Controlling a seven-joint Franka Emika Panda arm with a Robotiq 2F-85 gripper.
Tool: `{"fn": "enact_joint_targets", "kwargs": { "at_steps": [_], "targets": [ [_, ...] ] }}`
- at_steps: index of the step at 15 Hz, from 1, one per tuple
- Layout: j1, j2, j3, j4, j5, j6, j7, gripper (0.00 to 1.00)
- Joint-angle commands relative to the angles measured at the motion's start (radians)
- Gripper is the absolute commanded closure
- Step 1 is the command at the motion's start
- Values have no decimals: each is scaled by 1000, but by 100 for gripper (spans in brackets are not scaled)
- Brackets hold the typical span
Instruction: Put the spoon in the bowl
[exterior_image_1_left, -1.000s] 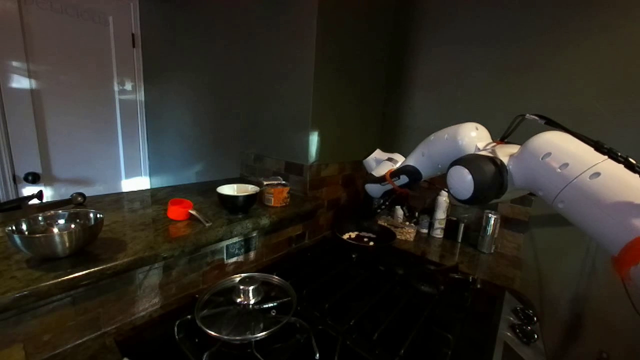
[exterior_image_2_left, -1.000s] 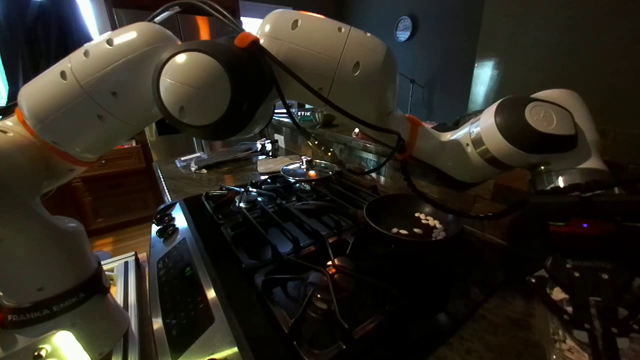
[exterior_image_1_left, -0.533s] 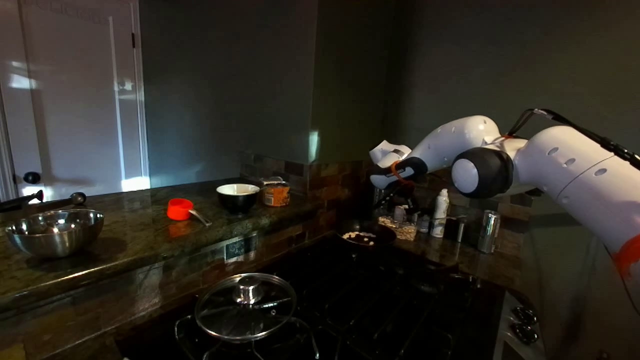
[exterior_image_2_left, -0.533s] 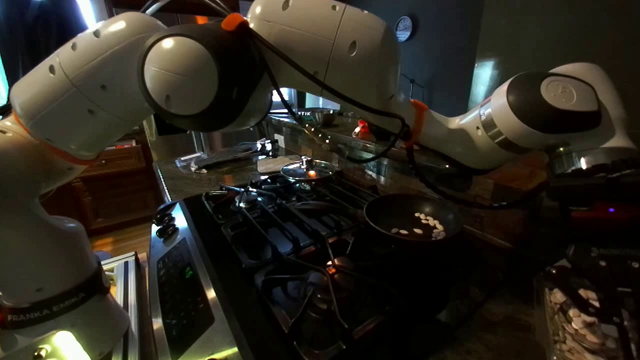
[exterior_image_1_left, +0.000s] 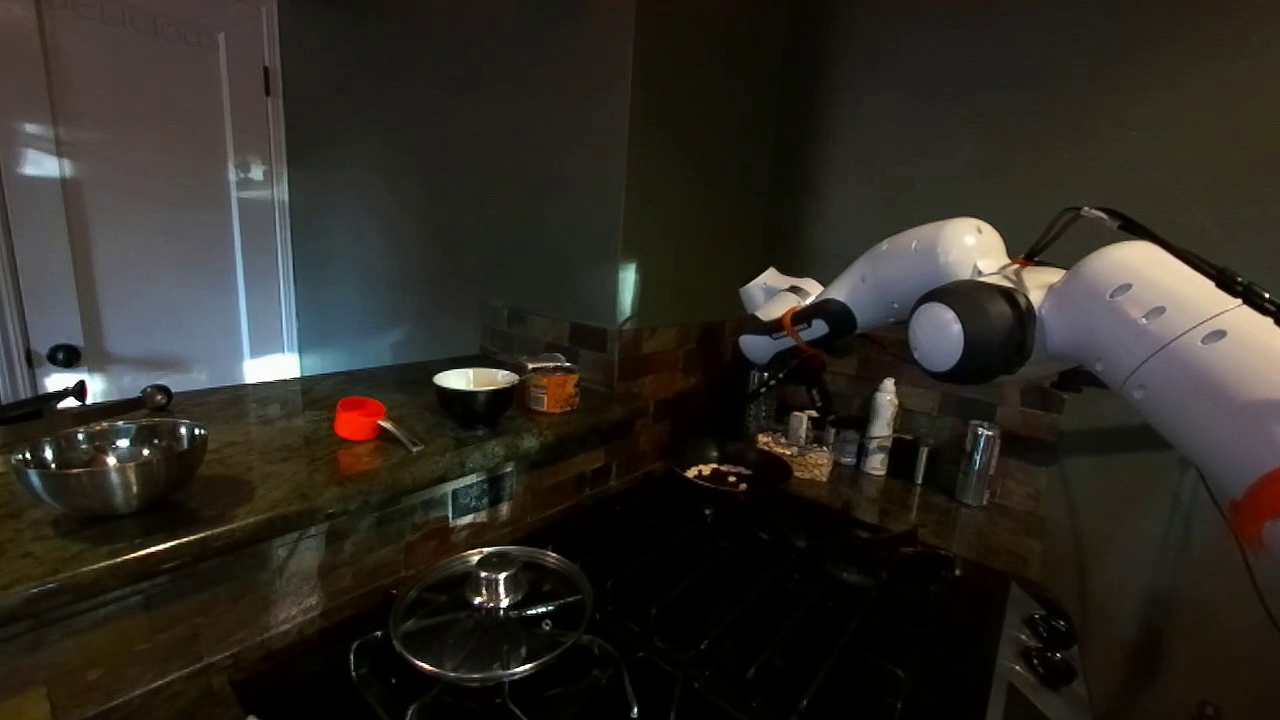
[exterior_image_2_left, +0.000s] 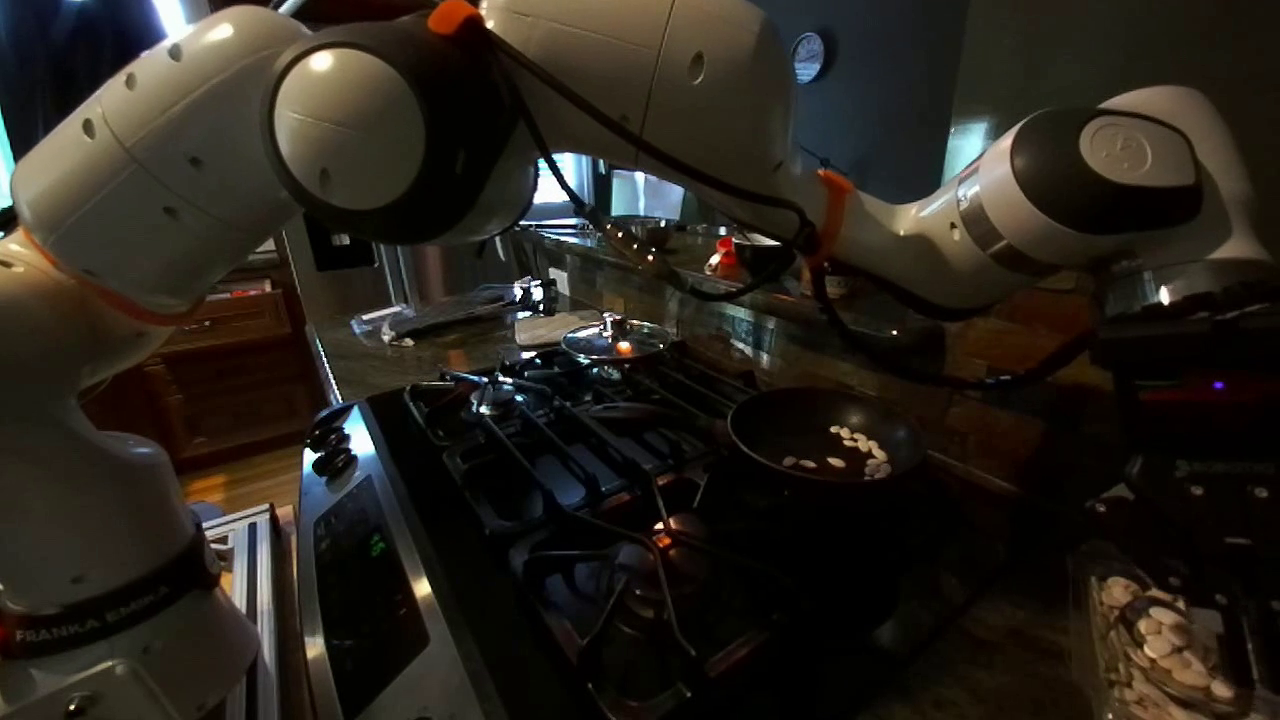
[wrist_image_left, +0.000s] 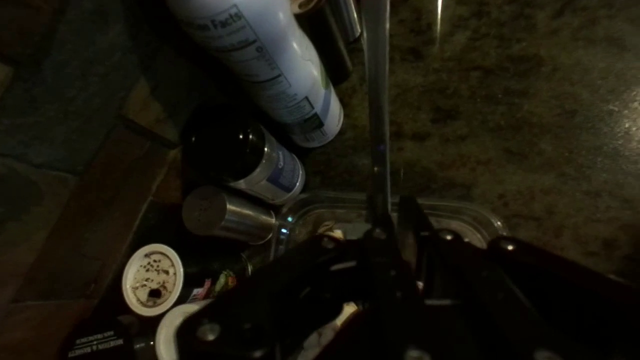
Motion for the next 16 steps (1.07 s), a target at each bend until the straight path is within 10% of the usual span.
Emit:
{"fn": "enact_joint_targets", "kwargs": {
  "at_steps": [1,8,14,16],
  "targets": [
    [-40,-59,47,-100,65,45,-17,56],
    [-63,-247,110,-375,119,271,13,4],
    [-95,-418,187,-626,158,546,-13,0],
    [-18,-342,95,-507,185,495,-23,0]
  ]
}}
